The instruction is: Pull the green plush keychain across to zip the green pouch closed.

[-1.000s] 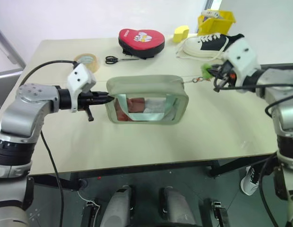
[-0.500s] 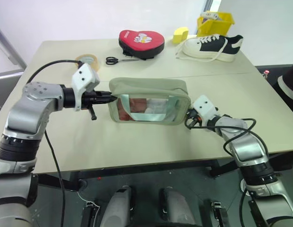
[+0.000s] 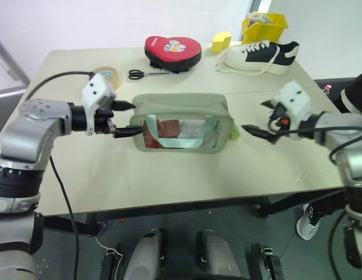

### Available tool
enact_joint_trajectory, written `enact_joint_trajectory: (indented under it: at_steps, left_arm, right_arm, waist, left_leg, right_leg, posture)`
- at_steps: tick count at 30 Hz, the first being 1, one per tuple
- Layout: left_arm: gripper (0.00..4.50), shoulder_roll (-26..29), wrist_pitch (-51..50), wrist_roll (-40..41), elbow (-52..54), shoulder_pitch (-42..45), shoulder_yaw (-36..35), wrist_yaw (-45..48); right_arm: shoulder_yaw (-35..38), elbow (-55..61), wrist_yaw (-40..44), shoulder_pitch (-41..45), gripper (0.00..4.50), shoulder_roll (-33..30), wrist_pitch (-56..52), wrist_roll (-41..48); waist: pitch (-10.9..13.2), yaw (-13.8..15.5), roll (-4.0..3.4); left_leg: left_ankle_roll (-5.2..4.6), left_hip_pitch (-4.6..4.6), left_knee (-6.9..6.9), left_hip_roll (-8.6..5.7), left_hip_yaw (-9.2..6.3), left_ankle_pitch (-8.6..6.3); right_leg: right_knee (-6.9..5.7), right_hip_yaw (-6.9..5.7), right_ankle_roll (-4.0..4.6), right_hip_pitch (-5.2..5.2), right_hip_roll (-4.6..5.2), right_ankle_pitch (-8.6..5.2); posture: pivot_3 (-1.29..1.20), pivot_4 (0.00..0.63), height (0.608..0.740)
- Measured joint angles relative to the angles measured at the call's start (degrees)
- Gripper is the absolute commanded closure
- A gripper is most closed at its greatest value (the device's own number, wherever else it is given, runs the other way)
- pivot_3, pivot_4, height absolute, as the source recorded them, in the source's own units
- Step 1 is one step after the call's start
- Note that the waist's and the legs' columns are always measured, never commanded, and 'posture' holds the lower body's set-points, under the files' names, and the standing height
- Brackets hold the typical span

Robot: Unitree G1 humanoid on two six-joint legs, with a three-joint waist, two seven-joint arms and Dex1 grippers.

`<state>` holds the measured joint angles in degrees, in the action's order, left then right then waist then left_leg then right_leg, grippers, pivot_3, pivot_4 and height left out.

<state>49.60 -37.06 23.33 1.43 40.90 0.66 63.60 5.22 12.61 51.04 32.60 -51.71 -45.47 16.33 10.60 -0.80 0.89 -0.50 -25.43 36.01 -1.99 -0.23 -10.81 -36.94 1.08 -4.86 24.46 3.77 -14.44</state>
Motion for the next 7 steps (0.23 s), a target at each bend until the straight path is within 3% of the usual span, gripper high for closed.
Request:
enact_joint_trajectory:
  at_steps: [3,7]
  left_arm:
    - [0.04,0.6,-1.2,2.0,-3.9,3.2,-1.5,1.7]
    - [0.04,1.3,-1.1,2.0,-10.0,9.9,-2.5,1.1]
  right_arm:
    - [2.1,2.6,5.9,4.2,0.0,-3.0,-7.6,9.2]
    - [5.5,7.4,7.5,13.1,0.0,-5.2,-14.0,17.6]
  waist:
    - [0.3,-0.1,-0.19]
    - [0.3,0.0,-0.15]
  left_leg:
    - [-0.01,-0.09,0.08,0.0,0.01,0.0]
    - [0.01,-0.07,0.03,0.01,-0.02,-0.01]
  right_leg:
    - [-0.03,0.01,0.0,0.07,0.0,0.0]
    - [0.09,-0.02,-0.01,0.02,0.0,0.0]
  posture:
    - [0.0,0.15,0.74]
    - [0.0,0.15,0.74]
